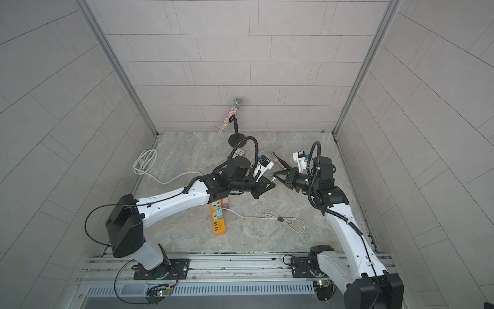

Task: Charge the electric toothbrush
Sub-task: Pick up the charging cable from the center of the board.

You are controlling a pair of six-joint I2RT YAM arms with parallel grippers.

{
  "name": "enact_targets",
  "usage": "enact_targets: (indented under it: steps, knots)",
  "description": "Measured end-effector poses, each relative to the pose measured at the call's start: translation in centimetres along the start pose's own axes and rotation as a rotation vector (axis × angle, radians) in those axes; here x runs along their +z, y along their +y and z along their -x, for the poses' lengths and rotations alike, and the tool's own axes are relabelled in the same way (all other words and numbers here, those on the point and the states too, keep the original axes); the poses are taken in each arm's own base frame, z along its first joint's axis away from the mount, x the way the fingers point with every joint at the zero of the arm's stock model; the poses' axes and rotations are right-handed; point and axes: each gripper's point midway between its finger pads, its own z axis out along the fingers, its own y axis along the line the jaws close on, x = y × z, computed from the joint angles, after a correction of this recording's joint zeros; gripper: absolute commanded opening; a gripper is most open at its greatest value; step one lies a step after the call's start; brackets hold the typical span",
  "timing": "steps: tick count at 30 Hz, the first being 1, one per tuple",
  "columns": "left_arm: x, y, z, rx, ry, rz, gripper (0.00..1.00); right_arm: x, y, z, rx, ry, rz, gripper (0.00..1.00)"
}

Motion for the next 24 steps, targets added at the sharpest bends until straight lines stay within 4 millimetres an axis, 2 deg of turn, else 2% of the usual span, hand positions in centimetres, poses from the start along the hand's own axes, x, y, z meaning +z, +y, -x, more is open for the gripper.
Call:
enact_targets:
  steps: [2,3,5,11,16,20,22,24]
  knots:
    - [0.0,-0.1,0.0,0.001,0.001,-0.001,0.27,0.0,0.0,0.0,-0.002,-0.001,0.002,0.08]
    - [0.0,-0.1,-0.1,-0.003,0.003,-0.005,0.35,0.0,0.0,0.0,-0.007,-0.002,0.005,0.07]
    - [0.0,-0.4,-0.2,-0.018,0.005,-0.026,0.42,0.0,0.2,0.0,-0.020,-0.007,0.013,0.07]
    - [-0.7,-1.3,0.7,-0.083,-0.039,-0.123,0.39,-0.2,0.8,-0.2,-0.064,-0.011,0.048,0.07]
    - [-1.3,-1.6,2.1,-0.126,-0.080,-0.183,0.27,-0.1,0.9,-0.6,-0.082,0.003,0.079,0.07]
    - [-1.7,-1.6,2.7,-0.149,-0.097,-0.208,0.24,-0.3,1.7,-0.5,-0.113,-0.007,0.105,0.07]
    - [-1.7,-1.7,2.9,-0.157,-0.101,-0.216,0.16,-0.4,2.0,-0.5,-0.123,-0.009,0.119,0.07]
    - [-1.7,-1.6,2.9,-0.169,-0.101,-0.217,0.16,-0.5,2.2,-0.5,-0.133,-0.010,0.132,0.07]
